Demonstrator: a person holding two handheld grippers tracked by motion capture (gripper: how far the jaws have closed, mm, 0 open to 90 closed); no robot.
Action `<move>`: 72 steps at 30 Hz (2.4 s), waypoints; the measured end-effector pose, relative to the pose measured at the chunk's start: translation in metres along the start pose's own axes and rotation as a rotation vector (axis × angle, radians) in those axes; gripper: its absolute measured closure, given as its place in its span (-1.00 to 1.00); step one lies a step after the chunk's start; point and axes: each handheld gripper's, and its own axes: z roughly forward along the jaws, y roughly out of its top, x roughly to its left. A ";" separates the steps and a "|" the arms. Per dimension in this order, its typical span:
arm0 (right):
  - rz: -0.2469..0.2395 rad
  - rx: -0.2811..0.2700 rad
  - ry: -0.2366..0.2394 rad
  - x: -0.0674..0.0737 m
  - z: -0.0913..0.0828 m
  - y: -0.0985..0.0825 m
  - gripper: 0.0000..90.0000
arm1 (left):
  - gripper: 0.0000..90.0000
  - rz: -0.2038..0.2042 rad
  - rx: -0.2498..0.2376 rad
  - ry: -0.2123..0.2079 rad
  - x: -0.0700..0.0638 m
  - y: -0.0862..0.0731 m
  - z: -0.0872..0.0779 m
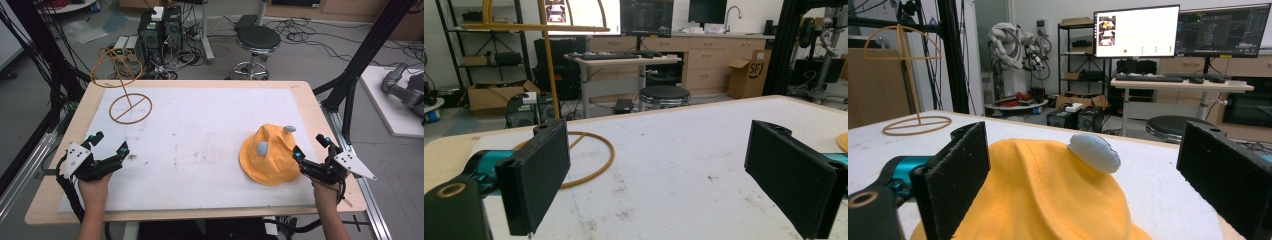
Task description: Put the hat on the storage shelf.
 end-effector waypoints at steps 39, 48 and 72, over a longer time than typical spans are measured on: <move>-0.043 0.260 0.118 0.004 0.035 -0.009 -0.02 | -0.75 -0.003 0.007 0.005 0.000 -0.003 -0.004; -0.124 0.380 0.086 0.015 0.044 -0.008 0.74 | -0.75 0.001 0.011 0.008 0.001 -0.003 -0.005; 0.061 0.222 0.130 0.015 0.050 0.028 0.99 | -0.75 -0.004 0.006 0.017 0.002 -0.003 -0.006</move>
